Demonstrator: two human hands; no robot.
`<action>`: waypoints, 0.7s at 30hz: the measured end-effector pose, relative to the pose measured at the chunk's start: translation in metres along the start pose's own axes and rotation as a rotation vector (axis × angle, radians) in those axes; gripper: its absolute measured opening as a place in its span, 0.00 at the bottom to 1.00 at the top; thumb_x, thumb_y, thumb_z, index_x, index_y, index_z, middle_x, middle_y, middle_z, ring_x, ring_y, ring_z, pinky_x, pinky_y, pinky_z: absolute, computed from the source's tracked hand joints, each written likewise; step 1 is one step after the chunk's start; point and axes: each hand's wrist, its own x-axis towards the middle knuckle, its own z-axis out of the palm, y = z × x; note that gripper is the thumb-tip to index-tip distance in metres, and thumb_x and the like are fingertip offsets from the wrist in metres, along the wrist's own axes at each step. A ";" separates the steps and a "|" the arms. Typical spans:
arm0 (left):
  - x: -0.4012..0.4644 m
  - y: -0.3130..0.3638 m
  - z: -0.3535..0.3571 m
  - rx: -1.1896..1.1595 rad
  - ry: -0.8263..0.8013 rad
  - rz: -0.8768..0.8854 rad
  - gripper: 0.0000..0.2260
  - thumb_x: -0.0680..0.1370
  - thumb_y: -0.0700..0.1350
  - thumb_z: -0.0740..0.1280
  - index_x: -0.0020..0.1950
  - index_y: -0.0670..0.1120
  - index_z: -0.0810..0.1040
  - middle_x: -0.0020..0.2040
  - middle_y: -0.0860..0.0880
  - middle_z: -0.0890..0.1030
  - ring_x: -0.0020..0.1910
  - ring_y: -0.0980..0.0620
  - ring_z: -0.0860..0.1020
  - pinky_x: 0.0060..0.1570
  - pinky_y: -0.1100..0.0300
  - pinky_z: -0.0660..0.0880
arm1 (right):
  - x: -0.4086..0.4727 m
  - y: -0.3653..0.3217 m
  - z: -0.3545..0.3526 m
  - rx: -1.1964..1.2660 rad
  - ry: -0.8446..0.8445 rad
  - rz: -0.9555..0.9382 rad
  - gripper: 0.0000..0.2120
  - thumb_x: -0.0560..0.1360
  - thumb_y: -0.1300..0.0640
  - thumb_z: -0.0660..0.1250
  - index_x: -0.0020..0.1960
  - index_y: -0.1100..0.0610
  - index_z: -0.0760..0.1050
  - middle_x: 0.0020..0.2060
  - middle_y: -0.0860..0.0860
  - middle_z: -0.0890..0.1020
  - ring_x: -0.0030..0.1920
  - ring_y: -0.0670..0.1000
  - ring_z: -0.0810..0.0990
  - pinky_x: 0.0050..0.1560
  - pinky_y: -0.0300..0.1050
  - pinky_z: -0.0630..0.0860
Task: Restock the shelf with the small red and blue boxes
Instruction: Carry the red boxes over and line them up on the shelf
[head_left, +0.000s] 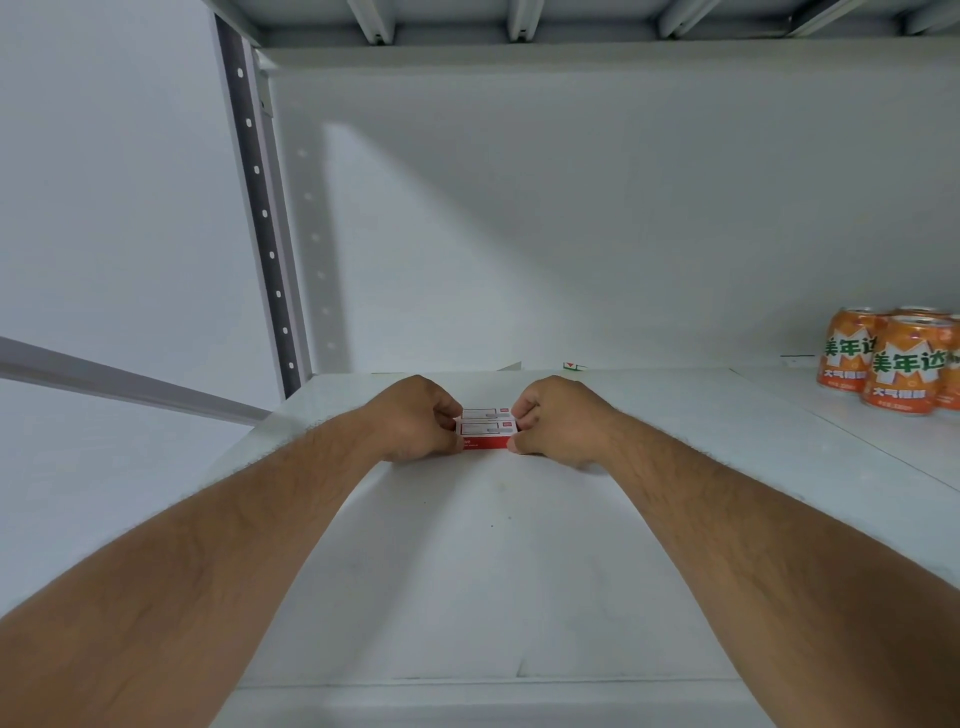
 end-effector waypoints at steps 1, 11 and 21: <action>-0.001 0.001 0.000 0.002 0.005 -0.006 0.26 0.71 0.45 0.76 0.68 0.44 0.77 0.56 0.51 0.84 0.55 0.54 0.81 0.61 0.56 0.76 | -0.001 -0.001 0.000 -0.001 -0.006 0.003 0.14 0.71 0.56 0.76 0.55 0.59 0.81 0.51 0.53 0.86 0.53 0.53 0.84 0.58 0.53 0.80; -0.035 0.010 -0.014 0.347 -0.033 -0.017 0.29 0.79 0.53 0.65 0.78 0.46 0.62 0.75 0.51 0.67 0.73 0.51 0.67 0.69 0.60 0.63 | -0.026 -0.005 -0.016 -0.248 -0.098 -0.007 0.28 0.80 0.47 0.64 0.78 0.53 0.63 0.74 0.49 0.70 0.73 0.51 0.70 0.71 0.46 0.67; -0.109 0.028 -0.015 0.555 -0.003 -0.129 0.32 0.80 0.61 0.58 0.80 0.49 0.55 0.79 0.51 0.58 0.77 0.48 0.59 0.73 0.53 0.59 | -0.084 -0.038 -0.018 -0.480 -0.162 -0.182 0.28 0.83 0.41 0.51 0.81 0.51 0.56 0.81 0.49 0.55 0.81 0.52 0.46 0.78 0.52 0.52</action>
